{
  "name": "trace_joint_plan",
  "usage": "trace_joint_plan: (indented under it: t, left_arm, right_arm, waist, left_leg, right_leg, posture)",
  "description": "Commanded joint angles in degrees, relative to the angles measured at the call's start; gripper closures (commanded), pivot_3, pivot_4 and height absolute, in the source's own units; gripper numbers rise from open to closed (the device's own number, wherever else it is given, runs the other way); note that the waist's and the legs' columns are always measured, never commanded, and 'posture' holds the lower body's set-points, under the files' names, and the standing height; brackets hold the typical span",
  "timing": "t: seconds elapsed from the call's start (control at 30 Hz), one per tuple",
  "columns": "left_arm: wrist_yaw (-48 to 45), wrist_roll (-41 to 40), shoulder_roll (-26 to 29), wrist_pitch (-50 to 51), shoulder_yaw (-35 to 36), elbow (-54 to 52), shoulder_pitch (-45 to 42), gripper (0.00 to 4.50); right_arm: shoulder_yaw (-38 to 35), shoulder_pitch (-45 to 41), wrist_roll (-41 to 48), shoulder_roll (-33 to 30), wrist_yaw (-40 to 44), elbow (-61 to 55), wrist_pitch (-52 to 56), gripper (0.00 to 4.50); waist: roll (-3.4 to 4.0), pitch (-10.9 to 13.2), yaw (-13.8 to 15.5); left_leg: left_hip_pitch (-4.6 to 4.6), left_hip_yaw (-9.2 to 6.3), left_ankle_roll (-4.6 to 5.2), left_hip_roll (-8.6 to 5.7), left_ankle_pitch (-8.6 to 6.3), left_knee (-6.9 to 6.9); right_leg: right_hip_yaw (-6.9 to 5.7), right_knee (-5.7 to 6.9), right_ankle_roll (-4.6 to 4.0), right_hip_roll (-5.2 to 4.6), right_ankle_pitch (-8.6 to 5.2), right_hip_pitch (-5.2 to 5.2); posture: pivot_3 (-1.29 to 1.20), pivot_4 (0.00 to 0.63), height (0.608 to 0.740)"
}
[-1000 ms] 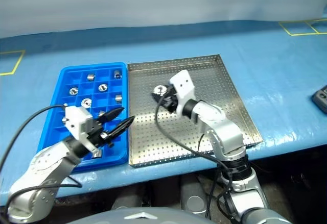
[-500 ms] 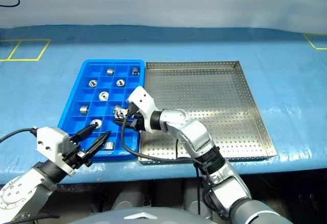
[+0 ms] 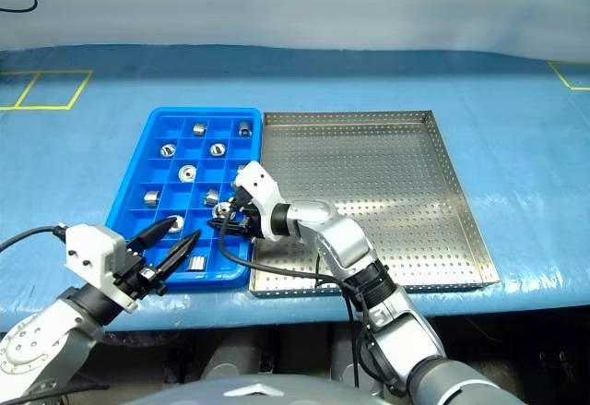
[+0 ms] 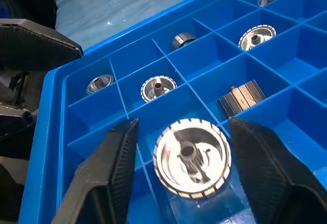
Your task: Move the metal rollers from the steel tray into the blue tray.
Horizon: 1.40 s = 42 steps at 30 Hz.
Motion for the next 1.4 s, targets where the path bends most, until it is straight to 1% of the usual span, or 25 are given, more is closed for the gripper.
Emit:
trace_joint_plan:
  t: [0.03, 0.13, 0.23, 0.37, 0.43, 0.57, 0.7, 0.8, 0.93, 1.03, 1.2, 1.4]
  left_arm:
    - [0.2, 0.2, 0.2, -0.4, -0.7, -0.9, -0.8, 1.91]
    - [0.5, 0.4, 0.0, -0.4, -2.1, -0.4, -2.1, 1.91]
    - [0.6, 0.2, -0.6, -0.5, -5.0, 0.1, -4.7, 1.91]
    - [2.4, 3.2, -3.1, -0.6, -13.5, 4.6, -13.7, 1.91]
    - [2.5, 4.5, -3.7, -1.0, -15.5, 6.6, -16.6, 1.91]
    - [1.7, 7.4, -4.9, -3.6, -19.3, 12.5, -23.9, 1.91]
    - [1.4, 11.3, -7.0, -8.7, -21.4, 19.5, -29.0, 1.91]
    - [0.6, 13.0, -9.1, -11.0, -24.3, 23.6, -31.5, 1.91]
    - [-0.9, 13.8, -11.8, -11.6, -28.0, 27.3, -33.3, 1.91]
    - [-0.9, 15.7, -12.0, -10.8, -29.7, 29.9, -34.3, 1.91]
    - [-1.2, 15.8, -11.4, -10.3, -28.4, 30.1, -34.4, 1.91]
    - [-0.2, 16.9, -11.3, -10.9, -27.2, 29.3, -33.5, 1.91]
  right_arm:
    - [-2.0, -0.3, 0.1, 0.4, -0.5, -1.9, -1.6, 0.38]
    - [-3.1, 0.1, 0.5, 0.3, -0.9, -4.1, -2.0, 0.38]
    - [-5.7, 0.6, 0.9, 0.4, -3.0, -7.1, -2.2, 0.38]
    - [-11.9, 4.1, -1.5, -1.2, -9.9, -12.6, -5.8, 0.38]
    - [-13.7, 5.7, -2.7, -2.5, -11.8, -14.2, -7.6, 0.38]
    - [-19.1, 9.4, -5.8, -10.8, -13.7, -17.0, -8.2, 0.38]
    - [-21.9, 13.6, -7.3, -18.8, -12.5, -17.7, -8.0, 0.38]
    - [-23.8, 17.3, -6.1, -22.1, -11.2, -19.8, -6.4, 0.38]
    - [-25.0, 20.8, -3.2, -23.0, -9.2, -23.4, -5.8, 0.38]
    - [-25.3, 21.7, -2.5, -22.4, -9.6, -24.4, -6.1, 0.38]
    - [-25.0, 22.1, -1.9, -22.2, -9.5, -25.1, -6.4, 0.38]
    - [-24.8, 22.2, -2.0, -22.3, -8.5, -23.3, -8.0, 0.38]
  waist:
    - [0.0, 0.0, 0.0]
    - [0.0, 0.0, -0.1]
    - [-0.01, 0.0, 0.0]
    - [0.0, 0.0, 0.1]
    - [-0.01, 0.0, -0.3]
    - [-0.01, 0.0, -0.8]
    - [0.0, 0.0, -2.0]
    - [0.0, 0.0, -3.1]
    - [0.0, 0.0, -5.0]
    - [0.0, 0.0, -6.0]
    - [0.0, 0.0, -7.5]
    - [0.0, 0.0, -7.6]
  left_leg:
    - [0.0, 0.0, 0.0, 0.0, 0.0, 0.0]
    - [0.0, 0.0, -0.02, 0.0, 0.01, 0.0]
    - [-0.01, -0.01, -0.05, 0.0, 0.03, -0.01]
    - [-0.01, 0.0, -0.05, -0.03, 0.03, 0.01]
    - [-0.01, 0.0, -0.05, -0.05, 0.04, 0.01]
    - [-0.02, 0.08, -0.03, -0.06, 0.03, 0.0]
    - [-0.02, 0.18, 0.02, -0.04, 0.0, -0.01]
    - [-0.02, 0.24, 0.23, 0.0, -0.11, 0.0]
    - [-0.02, 0.31, 0.41, 0.04, -0.22, 0.03]
    - [-0.02, 0.32, 0.43, 0.05, -0.23, 0.08]
    - [-0.02, 0.34, 0.47, 0.04, -0.25, 0.2]
    - [-0.02, 0.33, 0.48, 0.04, -0.25, 0.21]
  right_leg:
    - [0.0, 0.0, 0.0, 0.0, 0.0, 0.0]
    - [0.0, 0.0, 0.0, 0.0, 0.0, 0.0]
    - [0.0, -0.01, 0.0, 0.0, 0.0, 0.0]
    - [0.0, -0.02, 0.04, -0.01, 0.02, 0.02]
    - [0.0, -0.02, 0.07, -0.02, 0.04, 0.04]
    - [0.07, -0.05, 0.09, -0.02, 0.05, 0.02]
    - [0.12, -0.06, 0.09, 0.0, 0.05, 0.0]
    - [0.17, -0.07, 0.12, 0.03, 0.05, 0.0]
    - [0.26, -0.07, 0.26, 0.04, 0.12, -0.01]
    - [0.29, -0.05, 0.39, 0.07, 0.2, 0.0]
    - [0.36, -0.03, 0.43, 0.07, 0.22, 0.03]
    - [0.36, -0.02, 0.51, 0.06, 0.27, 0.02]
  posture:
    - [0.07, 0.15, 0.74]
    - [0.06, 0.15, 0.74]
    - [0.05, 0.15, 0.74]
    - [-0.01, 0.15, 0.74]
    - [-0.04, 0.15, 0.74]
    - [-0.11, 0.15, 0.74]
    - [-0.16, 0.15, 0.74]
    - [-0.2, 0.15, 0.74]
    - [-0.25, 0.15, 0.74]
    - [-0.26, 0.15, 0.74]
    - [-0.27, 0.15, 0.74]
    - [-0.23, 0.15, 0.74]
